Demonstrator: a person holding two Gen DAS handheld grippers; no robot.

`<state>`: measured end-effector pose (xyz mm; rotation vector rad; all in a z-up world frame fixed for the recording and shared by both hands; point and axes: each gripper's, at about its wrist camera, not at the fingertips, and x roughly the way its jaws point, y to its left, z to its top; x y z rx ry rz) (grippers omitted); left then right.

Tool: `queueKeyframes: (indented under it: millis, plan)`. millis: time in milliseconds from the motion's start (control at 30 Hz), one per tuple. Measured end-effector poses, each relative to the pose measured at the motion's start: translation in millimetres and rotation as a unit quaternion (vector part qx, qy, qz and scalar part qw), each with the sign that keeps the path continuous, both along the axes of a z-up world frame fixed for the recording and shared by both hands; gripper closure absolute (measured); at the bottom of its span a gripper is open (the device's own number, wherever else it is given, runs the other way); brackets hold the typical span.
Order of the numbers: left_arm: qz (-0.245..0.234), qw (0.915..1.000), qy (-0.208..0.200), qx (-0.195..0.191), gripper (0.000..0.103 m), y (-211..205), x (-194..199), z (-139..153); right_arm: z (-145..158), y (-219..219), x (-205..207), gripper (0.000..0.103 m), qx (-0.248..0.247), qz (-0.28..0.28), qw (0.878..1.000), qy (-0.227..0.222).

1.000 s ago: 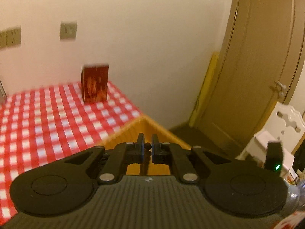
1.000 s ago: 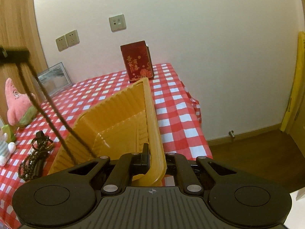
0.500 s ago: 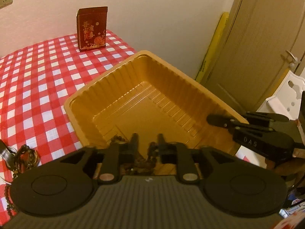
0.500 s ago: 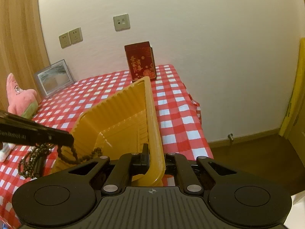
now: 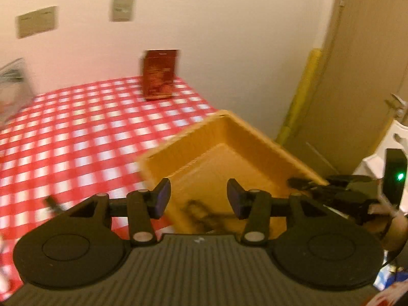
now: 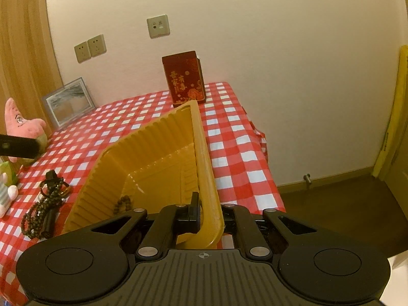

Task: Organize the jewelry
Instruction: 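Withdraw the left tool from the tray toward the bead pile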

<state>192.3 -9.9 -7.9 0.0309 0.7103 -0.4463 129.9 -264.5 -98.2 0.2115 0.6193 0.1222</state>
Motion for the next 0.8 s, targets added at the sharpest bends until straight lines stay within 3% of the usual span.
queueKeyframes:
  millis: [167, 367, 667, 800]
  plan:
    - [0.08, 0.9961, 0.02, 0.033, 0.057, 55, -12, -11, -1, 0, -1, 0.097, -0.001, 0.001, 1.0, 0.0]
    - [0.165, 0.9834, 0.051, 0.055, 0.057, 107, -28, -27, -2, 0, 0, 0.097, -0.002, 0.001, 1.0, 0.002]
    - [0.218, 0.9701, 0.088, 0.061, 0.057, 143, -47, -48, -2, 1, 2, 0.097, -0.007, 0.001, 1.0, 0.004]
    - [0.221, 0.9683, 0.097, 0.064, 0.058, 141, -47, -57, -2, 1, 3, 0.097, -0.011, 0.0, 1.0, 0.005]
